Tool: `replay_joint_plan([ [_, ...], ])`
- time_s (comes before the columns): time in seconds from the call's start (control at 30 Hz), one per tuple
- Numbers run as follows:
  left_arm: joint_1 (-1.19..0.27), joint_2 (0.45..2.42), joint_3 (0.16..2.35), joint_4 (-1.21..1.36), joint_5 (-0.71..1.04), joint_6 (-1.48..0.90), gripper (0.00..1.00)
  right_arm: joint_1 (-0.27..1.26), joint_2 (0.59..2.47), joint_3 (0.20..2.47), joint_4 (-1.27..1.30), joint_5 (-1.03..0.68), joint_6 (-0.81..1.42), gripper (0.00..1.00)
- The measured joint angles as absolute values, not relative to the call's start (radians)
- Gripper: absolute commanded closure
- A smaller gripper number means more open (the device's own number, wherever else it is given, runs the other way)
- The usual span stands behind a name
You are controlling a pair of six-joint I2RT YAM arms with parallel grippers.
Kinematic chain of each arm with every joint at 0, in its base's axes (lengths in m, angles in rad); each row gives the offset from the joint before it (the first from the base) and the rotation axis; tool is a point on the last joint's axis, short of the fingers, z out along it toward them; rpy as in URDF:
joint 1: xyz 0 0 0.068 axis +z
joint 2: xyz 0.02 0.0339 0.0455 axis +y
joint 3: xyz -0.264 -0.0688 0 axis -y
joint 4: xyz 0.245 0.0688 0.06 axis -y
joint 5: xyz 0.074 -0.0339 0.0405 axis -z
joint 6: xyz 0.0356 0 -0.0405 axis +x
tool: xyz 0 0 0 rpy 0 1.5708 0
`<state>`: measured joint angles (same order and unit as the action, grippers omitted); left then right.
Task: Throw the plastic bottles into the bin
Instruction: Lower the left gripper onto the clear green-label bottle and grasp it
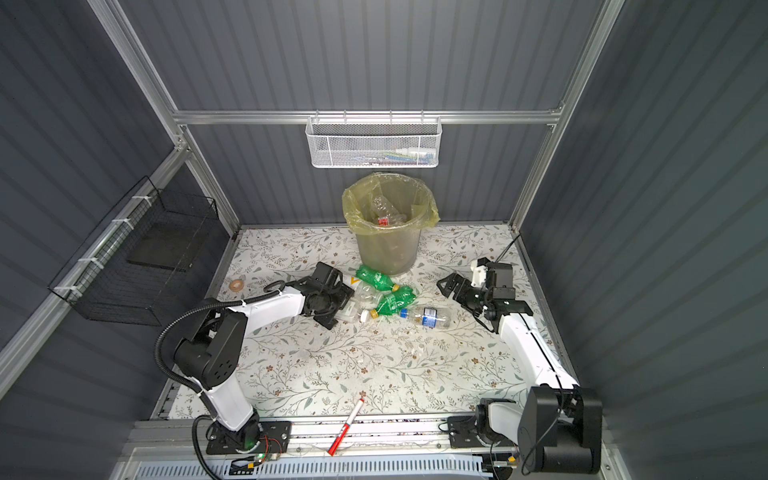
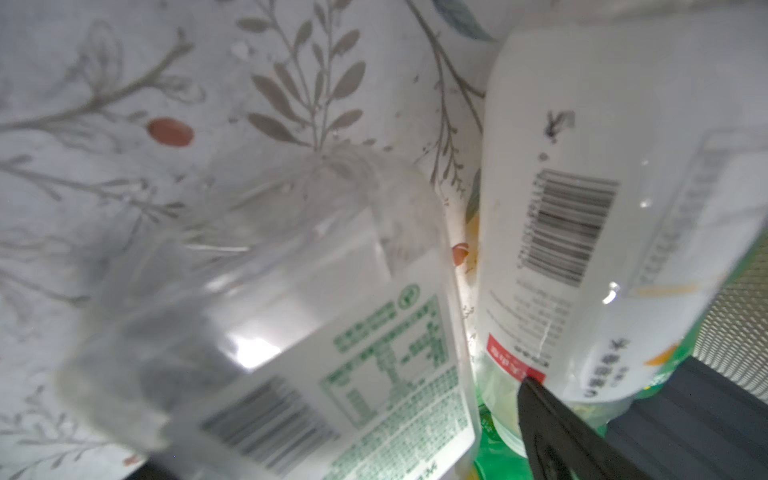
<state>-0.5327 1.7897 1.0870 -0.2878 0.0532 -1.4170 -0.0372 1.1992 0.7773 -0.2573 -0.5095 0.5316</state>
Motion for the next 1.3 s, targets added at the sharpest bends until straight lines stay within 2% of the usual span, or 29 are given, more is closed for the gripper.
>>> replay_joint_plan([
  [0.6,-0.512,1.731,1.054,-0.458,0.024,-1.130,0.25,-0.053,1.194,0.749,-0.207,-0.547,0.562,0.02],
  [0.73,-0.473,1.700,1.033,-0.498,0.018,-1.046,0.23,-0.053,1.179,0.740,-0.206,-0.547,0.562,0.02],
  [0.87,-0.437,1.695,1.030,-0.531,0.015,-0.958,0.10,-0.053,1.177,0.729,-0.206,-0.548,0.566,0.03],
  [1.03,-0.429,1.705,1.025,-0.561,0.010,-0.895,0.08,-0.053,1.177,0.723,-0.206,-0.547,0.572,0.03],
  [1.3,-0.424,1.694,1.001,-0.538,0.010,-0.859,0.28,-0.053,1.171,0.723,-0.217,-0.544,0.572,0.03],
])
